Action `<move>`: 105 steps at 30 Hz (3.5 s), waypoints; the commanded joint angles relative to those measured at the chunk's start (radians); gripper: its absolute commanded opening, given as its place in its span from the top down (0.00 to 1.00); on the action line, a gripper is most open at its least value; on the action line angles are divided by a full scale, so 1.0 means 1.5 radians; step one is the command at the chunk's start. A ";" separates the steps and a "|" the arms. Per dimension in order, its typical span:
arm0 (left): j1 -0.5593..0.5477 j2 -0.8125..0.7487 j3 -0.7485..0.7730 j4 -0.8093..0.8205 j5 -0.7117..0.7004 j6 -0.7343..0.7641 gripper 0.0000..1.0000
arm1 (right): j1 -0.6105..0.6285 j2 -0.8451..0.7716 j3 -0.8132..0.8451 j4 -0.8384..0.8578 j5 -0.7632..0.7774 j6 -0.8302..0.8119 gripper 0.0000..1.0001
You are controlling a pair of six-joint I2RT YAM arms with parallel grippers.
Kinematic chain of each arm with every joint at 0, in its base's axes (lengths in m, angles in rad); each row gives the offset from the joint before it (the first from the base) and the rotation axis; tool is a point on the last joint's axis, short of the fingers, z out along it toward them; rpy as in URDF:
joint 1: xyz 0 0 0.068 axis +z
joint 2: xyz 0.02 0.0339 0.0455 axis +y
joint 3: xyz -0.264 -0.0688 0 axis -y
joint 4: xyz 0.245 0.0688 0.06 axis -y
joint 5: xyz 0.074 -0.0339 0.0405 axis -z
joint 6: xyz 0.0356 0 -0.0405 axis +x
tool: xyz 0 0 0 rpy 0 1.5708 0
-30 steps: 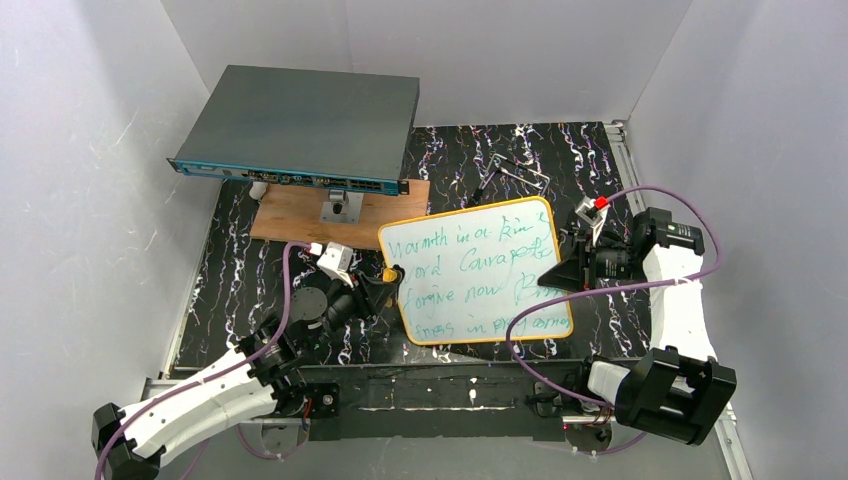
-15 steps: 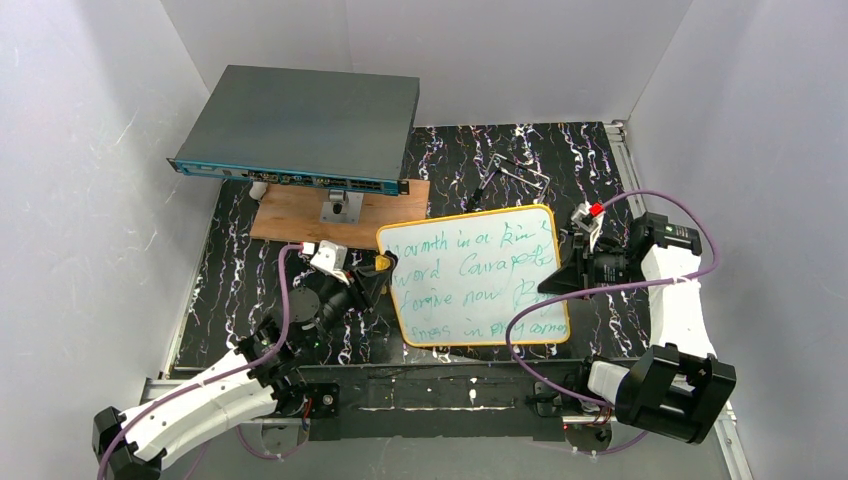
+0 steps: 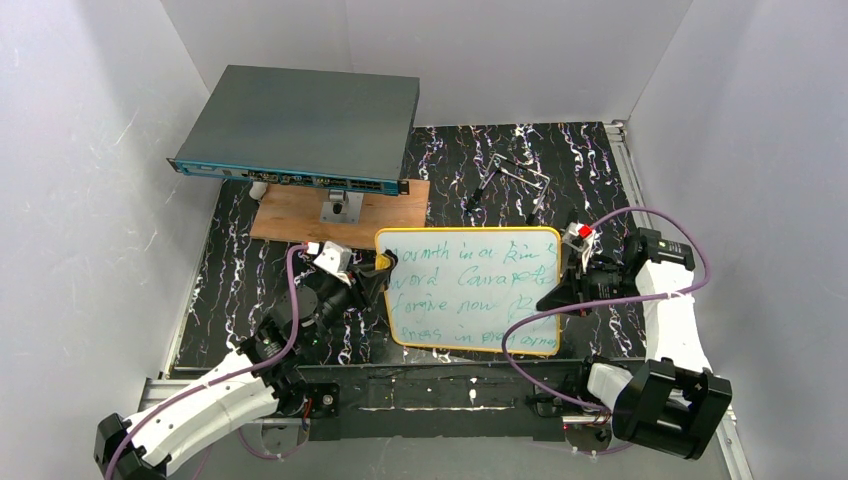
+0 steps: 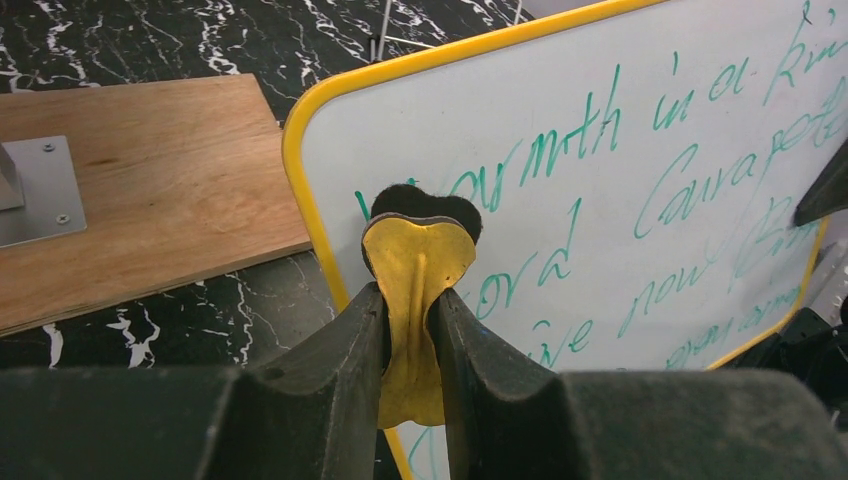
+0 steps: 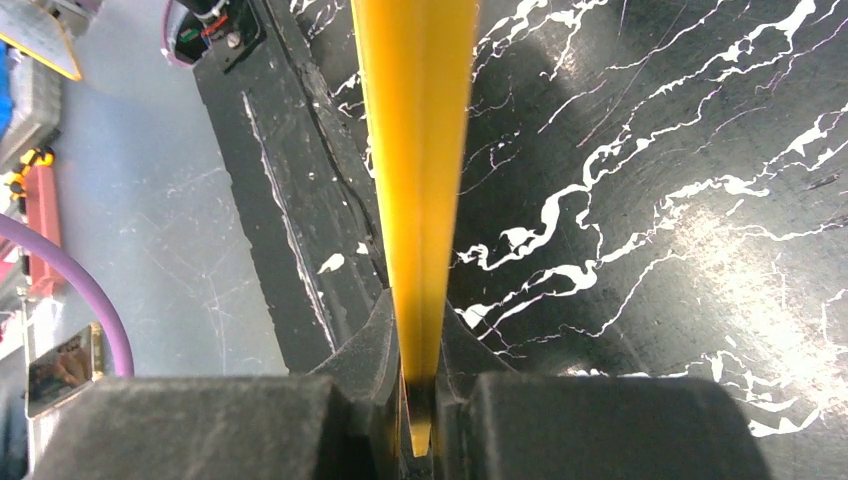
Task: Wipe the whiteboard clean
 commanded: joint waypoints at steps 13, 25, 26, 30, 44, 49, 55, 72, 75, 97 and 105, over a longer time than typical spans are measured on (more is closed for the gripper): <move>0.074 0.051 0.002 0.099 0.114 -0.114 1.00 | -0.002 0.031 0.051 0.038 0.115 -0.049 0.99; 0.074 0.055 0.056 -0.031 0.008 -0.212 1.00 | -0.002 -0.002 0.000 0.165 0.083 0.090 0.99; 0.074 0.081 0.068 -0.026 0.003 -0.202 1.00 | -0.002 0.000 0.004 0.164 0.082 0.092 0.99; 0.073 0.169 0.099 0.035 -0.008 -0.144 1.00 | 0.001 0.004 0.008 0.160 0.069 0.093 0.99; 0.051 0.365 0.102 0.313 -0.147 -0.006 1.00 | 0.028 0.015 0.010 0.153 0.070 0.085 0.99; 0.051 0.390 0.135 0.330 -0.141 0.019 1.00 | 0.039 0.019 0.009 0.155 0.077 0.086 0.99; 0.052 0.417 0.147 0.303 -0.109 0.010 1.00 | 0.041 0.017 0.007 0.158 0.081 0.087 0.99; 0.053 0.274 0.028 0.130 0.012 -0.026 1.00 | 0.043 0.011 0.006 0.157 0.077 0.082 0.99; 0.055 0.306 0.076 0.128 0.013 -0.006 1.00 | 0.046 0.012 0.006 0.157 0.078 0.082 0.99; 0.159 0.354 0.142 0.097 0.130 0.000 1.00 | 0.046 0.007 0.002 0.162 0.087 0.082 0.99; 0.133 0.373 0.166 0.081 0.227 -0.010 1.00 | 0.048 0.009 0.003 0.160 0.080 0.080 0.99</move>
